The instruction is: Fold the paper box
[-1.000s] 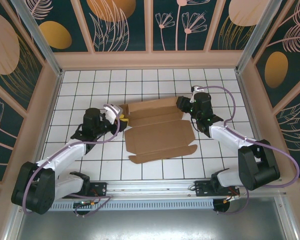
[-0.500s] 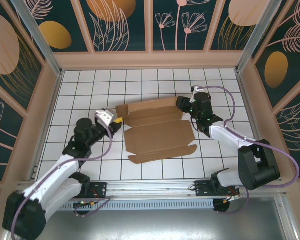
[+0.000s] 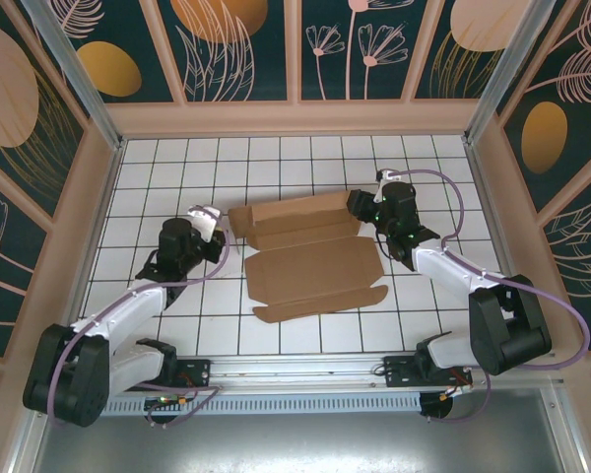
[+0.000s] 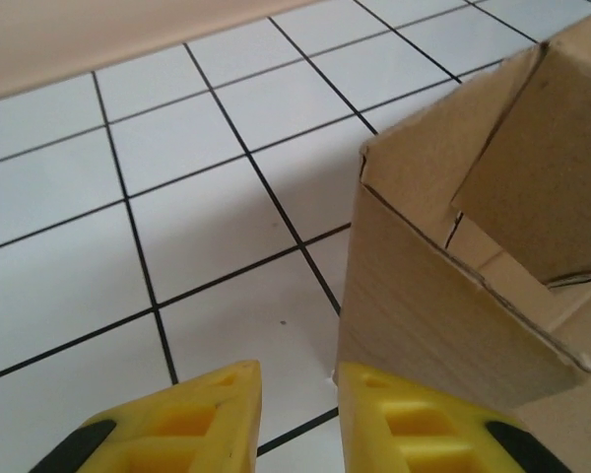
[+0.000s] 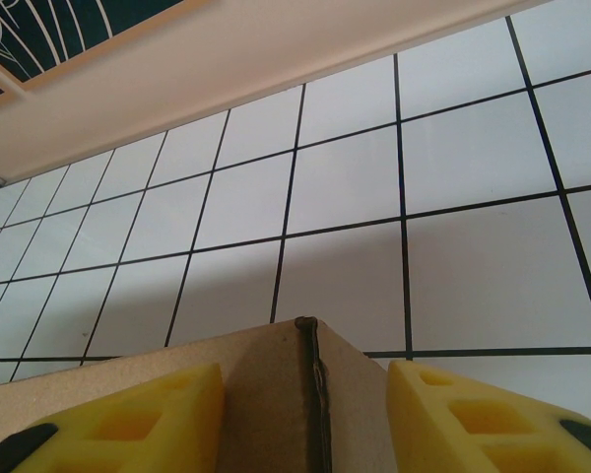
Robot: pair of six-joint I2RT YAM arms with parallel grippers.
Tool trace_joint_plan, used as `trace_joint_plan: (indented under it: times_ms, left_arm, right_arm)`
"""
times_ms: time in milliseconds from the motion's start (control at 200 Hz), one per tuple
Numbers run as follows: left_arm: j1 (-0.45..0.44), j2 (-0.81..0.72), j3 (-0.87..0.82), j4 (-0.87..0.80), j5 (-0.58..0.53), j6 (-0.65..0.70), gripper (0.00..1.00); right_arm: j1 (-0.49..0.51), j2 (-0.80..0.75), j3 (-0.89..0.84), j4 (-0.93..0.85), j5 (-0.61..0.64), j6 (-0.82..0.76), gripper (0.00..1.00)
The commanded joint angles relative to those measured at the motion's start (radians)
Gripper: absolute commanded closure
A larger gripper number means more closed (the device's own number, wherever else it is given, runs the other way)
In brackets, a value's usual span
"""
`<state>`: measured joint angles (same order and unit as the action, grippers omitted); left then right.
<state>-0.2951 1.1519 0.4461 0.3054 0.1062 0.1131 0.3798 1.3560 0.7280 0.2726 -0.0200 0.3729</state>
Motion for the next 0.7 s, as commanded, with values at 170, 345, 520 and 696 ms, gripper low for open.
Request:
trace_joint_plan:
  times_ms: [170, 345, 520, 696]
  left_arm:
    - [0.004, 0.097, 0.03, 0.135, 0.195, 0.182, 0.68]
    - [0.005, 0.149, 0.041, 0.185, 0.189, 0.252, 0.67]
    - [0.004, 0.189, 0.082, 0.185, 0.27, 0.317, 0.66]
    - [0.004, 0.219, 0.139, 0.113, 0.399, 0.409, 0.68]
  right_arm:
    - [0.008, 0.018, -0.002, -0.07, -0.023, -0.002, 0.52]
    - [0.011, 0.017, -0.002, -0.072, -0.03, -0.005, 0.52]
    - [0.014, 0.025, -0.001, -0.07, -0.035, -0.008, 0.52]
    - [0.018, 0.026, 0.0, -0.077, -0.033, -0.009, 0.52]
